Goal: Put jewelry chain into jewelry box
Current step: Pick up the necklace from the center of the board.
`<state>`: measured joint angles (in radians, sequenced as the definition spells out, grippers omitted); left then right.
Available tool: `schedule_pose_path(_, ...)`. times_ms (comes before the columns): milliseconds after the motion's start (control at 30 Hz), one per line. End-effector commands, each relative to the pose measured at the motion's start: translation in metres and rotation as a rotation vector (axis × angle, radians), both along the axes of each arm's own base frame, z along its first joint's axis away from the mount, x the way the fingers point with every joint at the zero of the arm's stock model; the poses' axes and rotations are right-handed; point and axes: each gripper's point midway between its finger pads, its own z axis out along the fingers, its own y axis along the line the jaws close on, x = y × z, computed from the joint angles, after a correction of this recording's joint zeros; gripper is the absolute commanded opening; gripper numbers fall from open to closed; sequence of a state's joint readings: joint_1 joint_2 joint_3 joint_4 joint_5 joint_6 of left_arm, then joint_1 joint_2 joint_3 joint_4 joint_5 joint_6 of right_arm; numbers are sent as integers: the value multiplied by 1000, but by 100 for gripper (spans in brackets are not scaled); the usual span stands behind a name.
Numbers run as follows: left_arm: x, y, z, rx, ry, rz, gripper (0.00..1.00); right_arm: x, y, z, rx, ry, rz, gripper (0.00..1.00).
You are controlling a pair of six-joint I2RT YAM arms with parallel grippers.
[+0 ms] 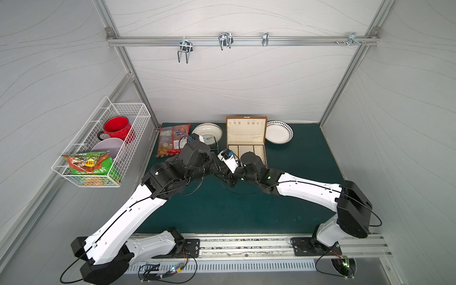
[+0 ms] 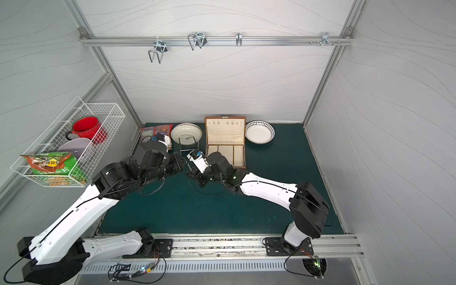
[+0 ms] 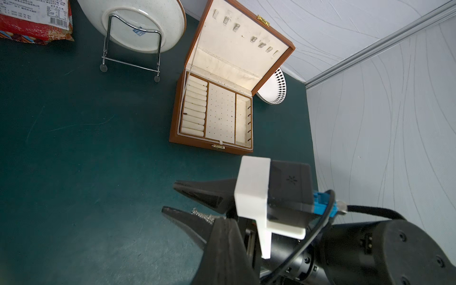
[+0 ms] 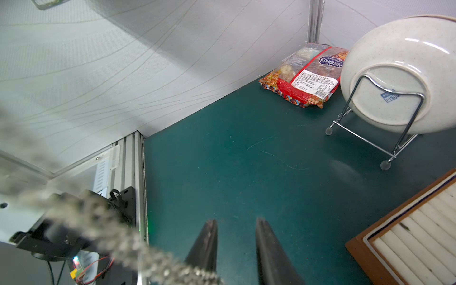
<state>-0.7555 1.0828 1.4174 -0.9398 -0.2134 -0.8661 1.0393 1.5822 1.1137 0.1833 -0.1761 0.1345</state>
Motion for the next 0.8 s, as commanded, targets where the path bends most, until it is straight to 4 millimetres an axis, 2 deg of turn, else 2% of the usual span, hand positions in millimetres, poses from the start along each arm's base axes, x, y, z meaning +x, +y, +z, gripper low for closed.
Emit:
schedule_pose_path(0,-1,5,20,-25,-50,16,0,-3,9,11,38,-1,23,30)
schedule_pose_path(100,0,6,21,-26,-54,20,0,-4,8,9,40,5,23,29)
schedule_pose_path(167,-1,7,21,-24,-54,22,0,-5,9,8,40,11,29,22)
schedule_pose_path(300,0,7,20,-23,-54,26,0,-6,9,9,43,13,31,20)
schedule_pose_path(433,-1,8,20,-22,-53,26,0,-7,8,10,40,15,35,5)
schedule_pose_path(467,-1,8,19,-21,-52,26,0,-7,8,11,44,14,33,6)
schedule_pose_path(600,-1,8,21,-26,-56,27,0,-7,7,10,44,14,34,23)
schedule_pose_path(767,-1,7,23,-31,-59,25,0,-11,11,11,62,22,56,28)
